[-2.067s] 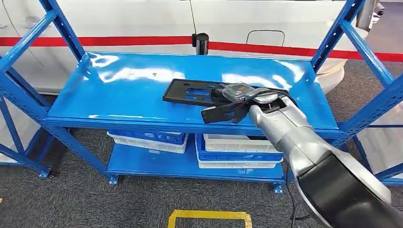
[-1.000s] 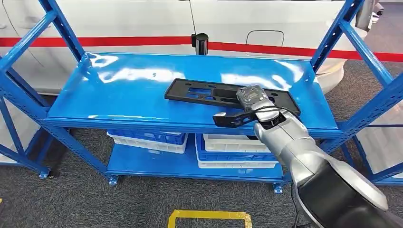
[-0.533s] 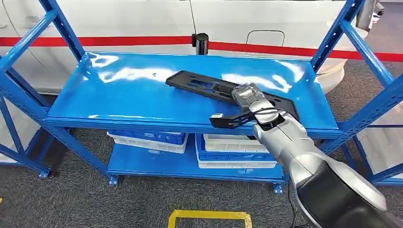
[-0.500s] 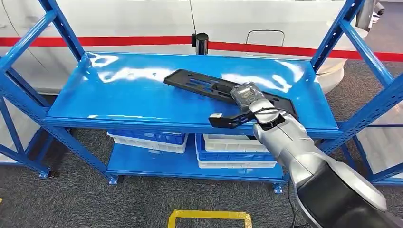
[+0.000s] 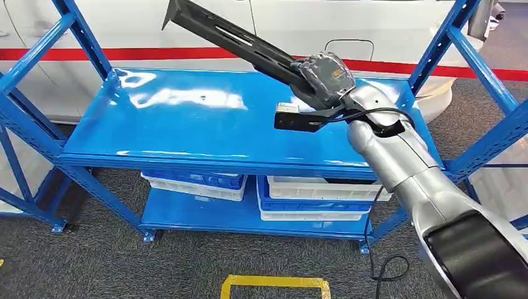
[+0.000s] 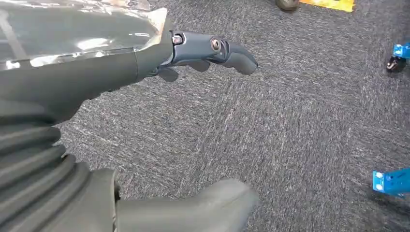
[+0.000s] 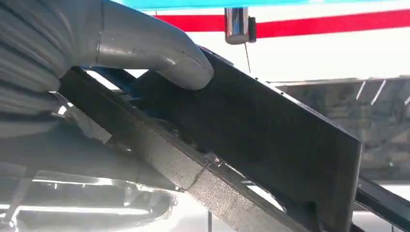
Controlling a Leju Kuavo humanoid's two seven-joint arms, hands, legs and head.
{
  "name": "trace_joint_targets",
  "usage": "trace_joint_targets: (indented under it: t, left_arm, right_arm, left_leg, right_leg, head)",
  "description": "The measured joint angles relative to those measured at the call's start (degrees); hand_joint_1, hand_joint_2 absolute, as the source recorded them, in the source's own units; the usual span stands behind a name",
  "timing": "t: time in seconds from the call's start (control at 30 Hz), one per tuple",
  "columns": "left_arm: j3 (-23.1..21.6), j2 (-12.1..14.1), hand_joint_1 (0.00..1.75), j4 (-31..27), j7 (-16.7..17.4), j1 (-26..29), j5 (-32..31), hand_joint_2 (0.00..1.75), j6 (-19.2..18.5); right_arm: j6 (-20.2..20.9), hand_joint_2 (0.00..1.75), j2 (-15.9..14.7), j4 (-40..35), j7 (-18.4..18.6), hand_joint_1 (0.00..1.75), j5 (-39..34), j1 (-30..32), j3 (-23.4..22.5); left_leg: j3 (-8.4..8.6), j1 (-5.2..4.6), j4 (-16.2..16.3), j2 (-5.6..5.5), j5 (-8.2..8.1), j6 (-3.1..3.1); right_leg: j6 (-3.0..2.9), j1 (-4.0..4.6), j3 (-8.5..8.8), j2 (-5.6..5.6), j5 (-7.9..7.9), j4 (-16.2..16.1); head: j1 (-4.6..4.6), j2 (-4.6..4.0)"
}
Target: Take the parts from the cabinet and place them on the table.
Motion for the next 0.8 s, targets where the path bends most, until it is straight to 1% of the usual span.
trace_joint_targets:
  t: [0.13, 0.2, 0.27, 0.37, 0.43, 0.47, 0.5, 0.53, 0.57, 0.6, 0.63, 0.67, 0.7, 0.73, 0.77, 0.8]
  left_arm:
    - [0.04, 0.20, 0.00, 0.00, 1.68, -0.08, -0.02, 1.75, -2.48]
    - [0.09, 0.24, 0.00, 0.00, 2.10, -0.06, -0.02, 1.75, -2.91]
    - [0.11, 0.26, 0.00, 0.00, 3.96, -0.08, -0.28, 1.75, -3.11]
    - [0.04, 0.42, 0.00, 0.00, 6.53, -0.06, -1.66, 1.75, -6.13]
    - [-0.11, 0.42, 0.00, 0.00, 7.72, -0.06, -2.62, 1.75, -6.10]
    - [-0.24, 0.68, 0.00, 0.00, 8.18, -0.02, -3.17, 1.75, -6.00]
    - [-0.35, 0.68, 0.00, 0.00, 8.29, -0.01, -3.54, 1.75, -5.95]
    - [-0.37, 0.68, 0.00, 0.00, 8.42, -0.06, -3.67, 1.75, -5.95]
    - [-0.37, 0.59, 0.00, 0.00, 8.42, -0.15, -3.72, 1.75, -5.97]
    - [-0.37, 0.59, 0.00, 0.00, 8.51, -0.23, -3.76, 1.75, -5.99]
    - [-0.37, 0.63, 0.00, 0.00, 8.70, -0.23, -3.91, 1.75, -5.95]
    - [-0.37, 0.66, 0.00, 0.00, 8.72, -0.22, -4.04, 1.75, -5.88]
    - [-0.37, 0.70, 0.00, 0.00, 8.75, -0.22, -4.09, 1.75, -5.82]
    - [-0.37, 0.70, 0.00, 0.00, 8.79, -0.20, -4.09, 1.75, -5.78]
    - [-0.37, 0.68, 0.00, 0.00, 8.83, -0.11, -4.09, 1.75, -5.78]
    - [-0.37, 0.63, 0.00, 0.00, 8.85, -0.07, -4.09, 1.75, -5.78]
  right_arm:
    - [0.04, 1.75, -0.66, -1.73, -0.02, 1.75, -1.40, 1.09, -0.96]
    - [0.00, 1.75, -0.92, -2.41, -0.02, 1.75, -1.71, 1.74, -1.51]
    - [0.00, 1.75, -1.18, -2.76, 0.02, 1.75, -1.77, 2.25, -1.84]
    - [-0.17, 1.75, -1.75, -2.80, 0.04, 1.75, -1.47, 3.27, -2.43]
    - [-0.70, 1.75, -2.01, -2.74, 0.04, 1.75, -0.66, 4.37, -2.49]
    - [-1.00, 1.75, -2.01, -2.71, 0.02, 1.75, -0.40, 4.98, -2.53]
    - [-1.22, 1.75, -1.79, -2.71, 0.02, 1.75, 0.00, 5.58, -2.56]
    - [-1.42, 1.75, -1.84, -2.67, 0.07, 1.75, 0.26, 6.05, -2.67]
    - [-1.66, 1.75, -1.88, -2.63, 0.04, 1.75, 0.39, 6.32, -2.69]
    - [-1.66, 1.75, -1.86, -2.61, 0.04, 1.75, 0.41, 6.53, -2.71]
    - [-1.66, 1.75, -1.84, -2.56, 0.04, 1.75, 0.52, 7.04, -2.71]
    - [-1.66, 1.75, -1.86, -2.50, 0.02, 1.75, 0.59, 7.64, -2.73]
    - [-1.66, 1.75, -1.95, -2.32, 0.02, 1.75, 0.74, 8.42, -2.75]
    - [-1.66, 1.75, -1.95, -2.23, 0.02, 1.75, 0.76, 8.81, -2.75]
    - [-1.66, 1.75, -1.95, -2.15, 0.02, 1.75, 0.76, 9.22, -2.78]
    - [-1.66, 1.75, -1.95, -2.15, 0.02, 1.75, 0.78, 9.33, -2.80]
  left_leg:
    - [0.03, 0.01, 0.00, 0.03, 0.00, 0.00]
    - [0.02, 0.02, 0.00, -0.04, 0.00, 0.00]
    - [0.02, 0.02, 0.00, -0.02, 0.00, -0.01]
    - [0.02, 0.04, 0.00, -0.02, -0.01, -0.01]
    - [0.00, 0.03, 0.01, -0.03, -0.02, 0.01]
    - [-0.05, -0.26, 0.26, 0.01, -0.22, 0.97]
    - [0.21, -0.05, -0.50, 0.05, 0.30, 1.52]
    - [0.82, 0.73, -1.64, 0.32, 1.06, 1.78]
    - [1.00, 0.58, -1.97, 0.50, 1.25, 1.85]
    - [0.92, 0.59, -1.93, 0.55, 1.36, 2.02]
    - [0.89, 0.58, -1.93, 0.56, 1.36, 2.01]
    - [0.84, 0.58, -1.91, 0.55, 1.36, 2.01]
    - [0.75, 0.58, -1.84, 0.50, 1.37, 1.99]
    - [0.75, 0.60, -1.82, 0.45, 1.39, 1.96]
    - [0.73, 0.66, -1.74, 0.39, 1.37, 1.82]
    - [0.66, 0.79, -1.53, 0.37, 1.34, 1.60]
  right_leg:
    - [0.00, 0.00, -0.02, 0.00, 0.00, -0.01]
    - [0.00, 0.00, -0.02, -0.01, -0.01, -0.01]
    - [0.00, 0.00, -0.04, -0.01, -0.01, -0.01]
    - [-0.01, 0.00, -0.03, -0.01, -0.01, -0.01]
    - [0.00, 0.00, -0.01, -0.01, -0.01, -0.03]
    - [0.69, -1.14, 0.31, -0.05, 0.46, -0.57]
    - [1.03, -0.70, 0.49, 0.05, 0.69, -0.96]
    - [0.99, -0.40, -0.02, 0.01, 0.21, -0.62]
    - [0.69, -0.54, -0.68, -0.08, -0.94, 0.87]
    - [0.10, -0.57, -2.27, -0.07, -2.88, 4.51]
    - [-0.30, -0.63, -4.63, -0.09, -5.01, 9.84]
    - [-0.38, -0.67, -6.72, -0.08, -6.62, 14.42]
    - [0.00, -0.78, -8.36, -0.08, -7.33, 18.09]
    - [0.29, -0.94, -8.34, -0.09, -7.04, 18.19]
    - [1.00, -1.27, -7.19, -0.11, -5.72, 15.92]
    - [1.61, -1.54, -5.46, -0.17, -4.19, 12.53]
  head:
    - [0.02, 0.00]
    - [0.00, 0.00]
    - [0.00, 0.00]
    - [-0.02, 0.00]
    - [0.00, 0.00]
    - [-0.11, 0.00]
    - [-0.07, 0.00]
    - [0.04, 0.00]
    - [0.11, 0.00]
    - [0.09, 0.00]
    - [0.02, 0.00]
    - [0.00, 0.00]
    - [0.09, 0.00]
    - [0.00, 0.00]
    - [0.07, 0.00]
    - [0.07, 0.00]
